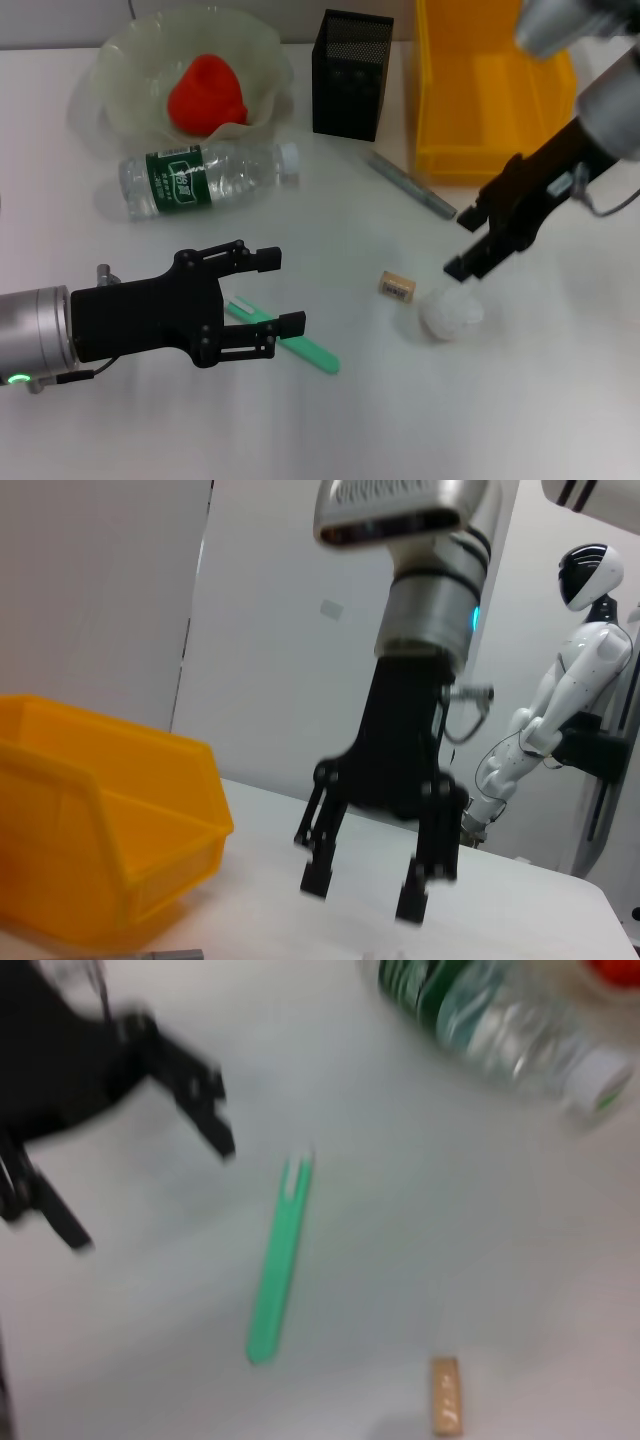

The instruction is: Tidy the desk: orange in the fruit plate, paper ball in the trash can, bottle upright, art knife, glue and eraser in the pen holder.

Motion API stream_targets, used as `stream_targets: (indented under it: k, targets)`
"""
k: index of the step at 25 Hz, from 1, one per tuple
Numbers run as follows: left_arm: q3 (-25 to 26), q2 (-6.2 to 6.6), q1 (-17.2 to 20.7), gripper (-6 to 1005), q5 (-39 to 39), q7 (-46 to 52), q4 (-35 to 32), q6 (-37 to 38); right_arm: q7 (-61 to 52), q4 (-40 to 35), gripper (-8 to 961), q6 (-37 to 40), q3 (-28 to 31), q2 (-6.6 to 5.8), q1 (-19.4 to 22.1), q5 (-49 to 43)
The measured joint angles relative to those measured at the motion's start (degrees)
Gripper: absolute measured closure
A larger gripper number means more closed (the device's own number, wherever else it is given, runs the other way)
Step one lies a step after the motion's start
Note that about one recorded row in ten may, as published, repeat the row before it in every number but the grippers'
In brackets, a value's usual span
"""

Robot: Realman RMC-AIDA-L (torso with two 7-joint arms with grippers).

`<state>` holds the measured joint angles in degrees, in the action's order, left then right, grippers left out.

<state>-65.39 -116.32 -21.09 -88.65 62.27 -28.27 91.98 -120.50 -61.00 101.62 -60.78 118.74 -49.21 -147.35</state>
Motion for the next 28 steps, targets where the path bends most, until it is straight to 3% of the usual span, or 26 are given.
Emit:
stream_targets:
  k: [4,15,28]
  targets:
    - [0.0,-0.03,0.0,187,0.0,0.0,0.0,0.0,1.8,1.0,214,-6.6,-9.1,0.68,2.3,0.5]
    - [0.2,0.12,0.0,187,0.0,0.7,0.0,0.0,2.6,6.0,215,-10.0,-16.8,0.68,2.5,2.7]
    - [0.6,-0.05,-0.5,187,0.0,0.7,0.0,0.0,2.2,5.8,288,-10.3,-17.8,0.69,2.9,2.4]
